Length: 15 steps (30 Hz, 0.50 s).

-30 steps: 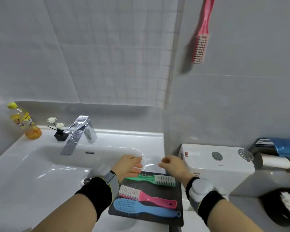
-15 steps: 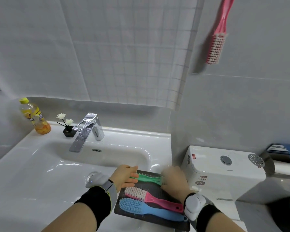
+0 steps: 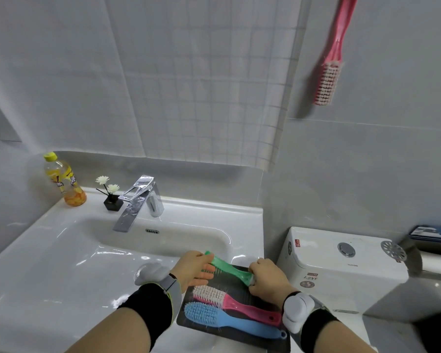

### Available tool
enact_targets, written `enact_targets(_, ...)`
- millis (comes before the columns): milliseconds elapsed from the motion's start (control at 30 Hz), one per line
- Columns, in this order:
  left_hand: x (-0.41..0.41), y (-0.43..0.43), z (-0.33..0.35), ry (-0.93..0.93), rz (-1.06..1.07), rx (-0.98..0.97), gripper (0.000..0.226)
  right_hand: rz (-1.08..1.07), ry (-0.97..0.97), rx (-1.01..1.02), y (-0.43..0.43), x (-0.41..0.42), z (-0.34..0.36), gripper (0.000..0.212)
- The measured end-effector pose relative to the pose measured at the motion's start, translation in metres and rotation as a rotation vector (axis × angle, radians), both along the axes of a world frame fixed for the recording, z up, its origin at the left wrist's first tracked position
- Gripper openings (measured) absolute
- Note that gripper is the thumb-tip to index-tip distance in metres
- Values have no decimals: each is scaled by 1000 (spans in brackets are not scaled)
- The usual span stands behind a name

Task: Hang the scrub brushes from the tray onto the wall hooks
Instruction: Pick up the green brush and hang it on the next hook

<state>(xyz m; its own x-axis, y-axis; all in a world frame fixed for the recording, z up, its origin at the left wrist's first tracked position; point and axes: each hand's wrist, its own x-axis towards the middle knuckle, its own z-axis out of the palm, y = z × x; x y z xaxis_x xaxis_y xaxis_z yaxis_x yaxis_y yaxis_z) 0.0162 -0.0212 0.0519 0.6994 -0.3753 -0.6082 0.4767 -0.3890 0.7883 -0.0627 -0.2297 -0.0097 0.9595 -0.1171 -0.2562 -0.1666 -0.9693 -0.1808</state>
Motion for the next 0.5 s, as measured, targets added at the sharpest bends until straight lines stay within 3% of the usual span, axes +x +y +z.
enact_targets(267, 0, -34, 23, -150, -136, -5, 32, -368, -217, 483, -19, -3, 53, 16)
enact_targets(500, 8, -111, 86, -356, -392, -125, 48, -473, -464, 632, -69, 8, 145, 18)
